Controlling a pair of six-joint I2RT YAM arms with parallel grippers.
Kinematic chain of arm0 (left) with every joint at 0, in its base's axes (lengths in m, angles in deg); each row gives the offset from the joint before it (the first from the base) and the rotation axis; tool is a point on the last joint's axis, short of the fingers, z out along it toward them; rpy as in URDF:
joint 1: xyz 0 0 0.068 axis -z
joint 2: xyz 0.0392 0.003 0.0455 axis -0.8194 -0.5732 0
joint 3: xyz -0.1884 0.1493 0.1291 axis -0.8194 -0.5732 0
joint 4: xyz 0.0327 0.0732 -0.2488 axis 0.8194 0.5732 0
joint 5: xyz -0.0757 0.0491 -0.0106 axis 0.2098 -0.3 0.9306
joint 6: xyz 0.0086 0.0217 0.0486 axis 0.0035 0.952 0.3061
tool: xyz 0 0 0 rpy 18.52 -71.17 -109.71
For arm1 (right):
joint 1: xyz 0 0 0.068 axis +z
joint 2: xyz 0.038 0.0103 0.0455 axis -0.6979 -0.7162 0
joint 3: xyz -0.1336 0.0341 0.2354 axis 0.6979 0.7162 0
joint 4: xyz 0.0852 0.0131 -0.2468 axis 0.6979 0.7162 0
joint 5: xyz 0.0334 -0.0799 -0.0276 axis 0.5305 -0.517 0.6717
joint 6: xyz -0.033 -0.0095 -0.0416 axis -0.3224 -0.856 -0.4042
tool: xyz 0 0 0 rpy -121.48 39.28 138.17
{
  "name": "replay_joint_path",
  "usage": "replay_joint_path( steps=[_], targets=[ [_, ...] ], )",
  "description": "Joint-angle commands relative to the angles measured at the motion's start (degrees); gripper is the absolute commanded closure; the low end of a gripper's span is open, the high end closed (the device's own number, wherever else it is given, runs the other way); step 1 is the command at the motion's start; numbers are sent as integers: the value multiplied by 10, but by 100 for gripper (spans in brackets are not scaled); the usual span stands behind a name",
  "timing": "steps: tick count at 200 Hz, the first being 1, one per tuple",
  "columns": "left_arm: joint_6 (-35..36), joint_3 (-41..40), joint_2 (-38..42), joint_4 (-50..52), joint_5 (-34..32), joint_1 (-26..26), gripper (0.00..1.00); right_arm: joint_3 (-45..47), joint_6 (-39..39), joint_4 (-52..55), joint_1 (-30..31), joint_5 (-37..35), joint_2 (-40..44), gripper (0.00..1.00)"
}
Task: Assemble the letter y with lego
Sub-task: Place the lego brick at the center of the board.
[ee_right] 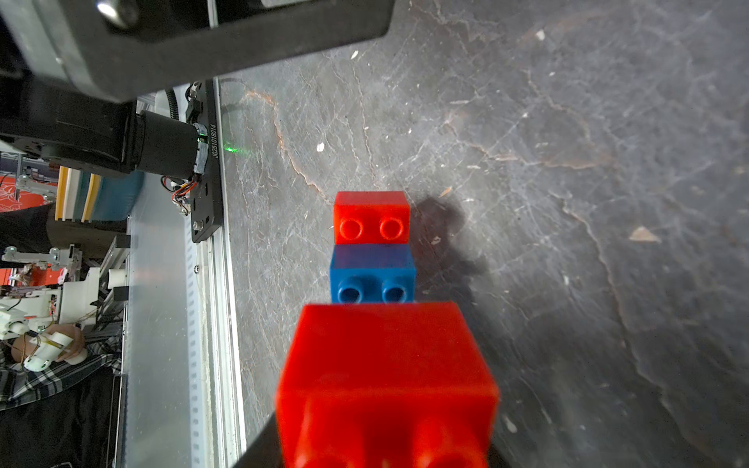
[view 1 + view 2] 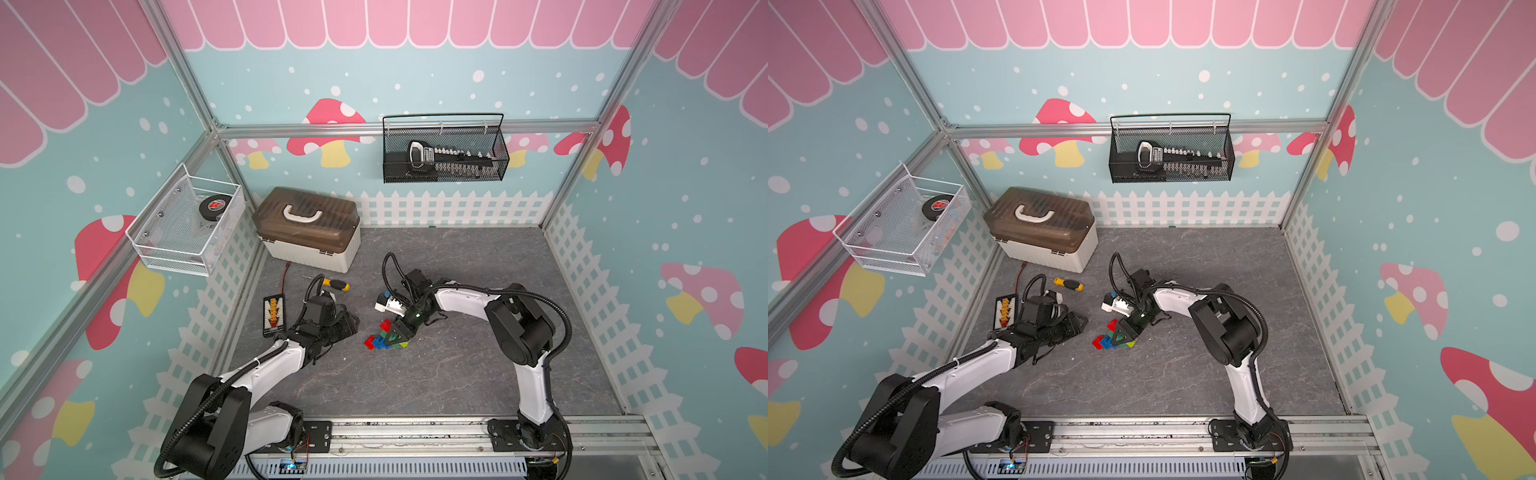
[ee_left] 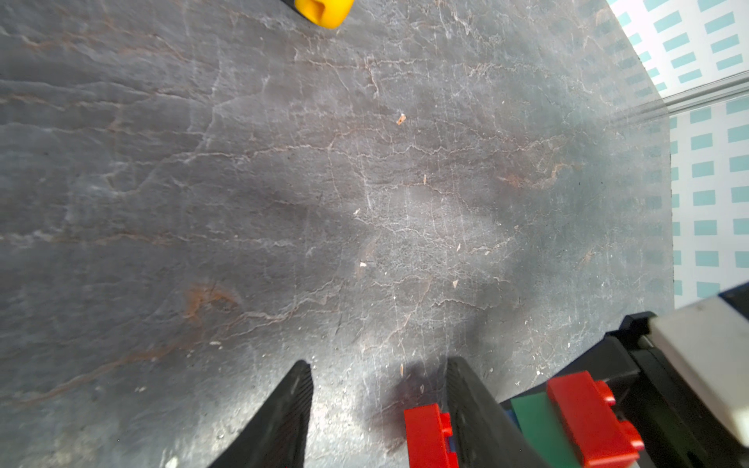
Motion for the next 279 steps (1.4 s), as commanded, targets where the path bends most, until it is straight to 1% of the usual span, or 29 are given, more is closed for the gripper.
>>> replay_joint_path(
  steps=[1, 12, 54, 113, 132, 145, 177, 204, 279],
  targets=[
    [7, 10, 10, 6, -11, -5, 45, 3, -4, -5, -5, 17, -12, 59],
    [7, 10, 10, 7, -11, -5, 45, 4, -5, -6, -7, 16, -12, 57],
    [6, 8, 10, 6, -9, -4, 45, 0, -2, -7, -17, 8, -12, 57],
    [2, 7, -26, -13, 9, 2, 45, -22, 2, -5, -41, -17, -14, 56],
    [2, 12, -36, -15, 13, 5, 45, -28, 6, -5, -45, -29, -14, 54],
    [2, 13, -40, -18, 14, 6, 45, -32, 5, -3, -48, -31, -16, 52],
    [2, 15, -42, -20, 12, 6, 45, -37, 1, -1, -49, -30, -22, 52],
    [3, 24, -52, -25, 10, 7, 45, -42, 2, -2, -52, -31, -25, 51],
    [9, 66, -111, -39, 8, 10, 45, -72, 6, -2, -68, -45, -26, 46]
  ],
)
